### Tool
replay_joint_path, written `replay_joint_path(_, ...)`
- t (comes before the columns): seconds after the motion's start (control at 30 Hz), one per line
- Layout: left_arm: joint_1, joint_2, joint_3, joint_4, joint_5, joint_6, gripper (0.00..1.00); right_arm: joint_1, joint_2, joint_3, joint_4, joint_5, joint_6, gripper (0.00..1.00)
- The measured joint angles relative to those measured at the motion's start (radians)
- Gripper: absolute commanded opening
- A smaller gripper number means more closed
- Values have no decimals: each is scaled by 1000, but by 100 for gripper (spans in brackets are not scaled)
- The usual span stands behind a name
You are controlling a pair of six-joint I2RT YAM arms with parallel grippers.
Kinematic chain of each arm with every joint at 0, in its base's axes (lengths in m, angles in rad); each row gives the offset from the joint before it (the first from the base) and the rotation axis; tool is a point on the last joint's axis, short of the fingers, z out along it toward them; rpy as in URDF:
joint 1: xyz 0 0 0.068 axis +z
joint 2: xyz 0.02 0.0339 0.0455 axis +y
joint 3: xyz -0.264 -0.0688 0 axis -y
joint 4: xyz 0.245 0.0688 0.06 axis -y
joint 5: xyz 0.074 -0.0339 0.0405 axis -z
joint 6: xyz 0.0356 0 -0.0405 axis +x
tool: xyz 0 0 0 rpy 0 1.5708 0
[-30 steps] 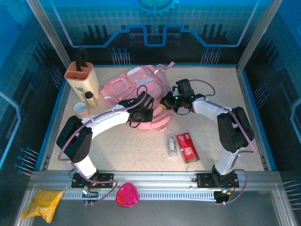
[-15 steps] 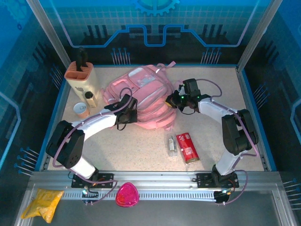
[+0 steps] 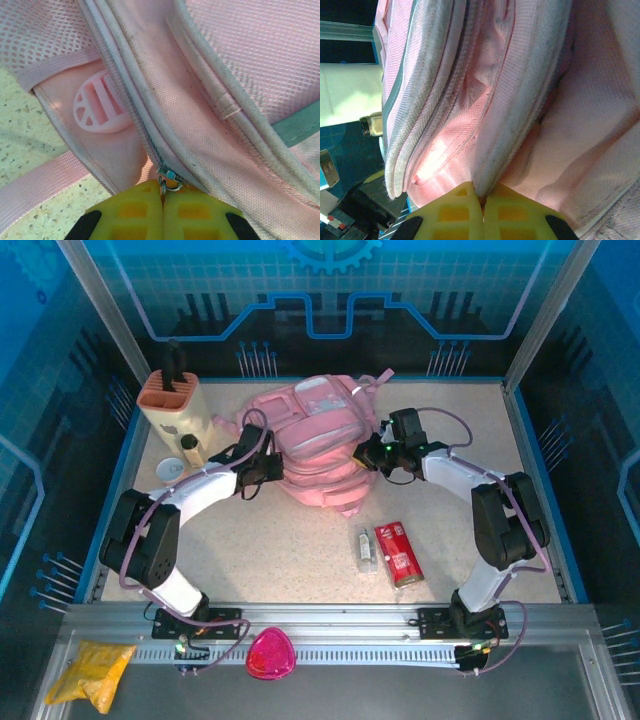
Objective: Pack the student bag
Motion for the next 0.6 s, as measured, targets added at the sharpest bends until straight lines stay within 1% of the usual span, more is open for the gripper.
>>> replay_joint_path(0.07,-18,0,0,0,-10,6,0,-3,0,0,1,0,8,29)
replay_joint_path(0.17,-47,0,0,2,-27,9,0,4,-6,-1,-4,2,19,51)
replay_joint_path(0.2,-54,1,0,2,-29,9,0,14,-12,-3,-8,6,21,57)
replay_joint_path(0.23,-61,3,2,2,-29,9,0,31,-21,-4,-14,10,24,60)
replay_joint_path(0.33,-71,16,10,1,-29,9,0,101,-56,-22,-13,15,54,62)
replay_joint_path(0.43,-73,24,12,1,-29,9,0,154,-73,-52,4,17,103,62)
replay_joint_path(0.6,-75,31,15,-1,-28,10,0,195,-27,-44,37,40,166,58)
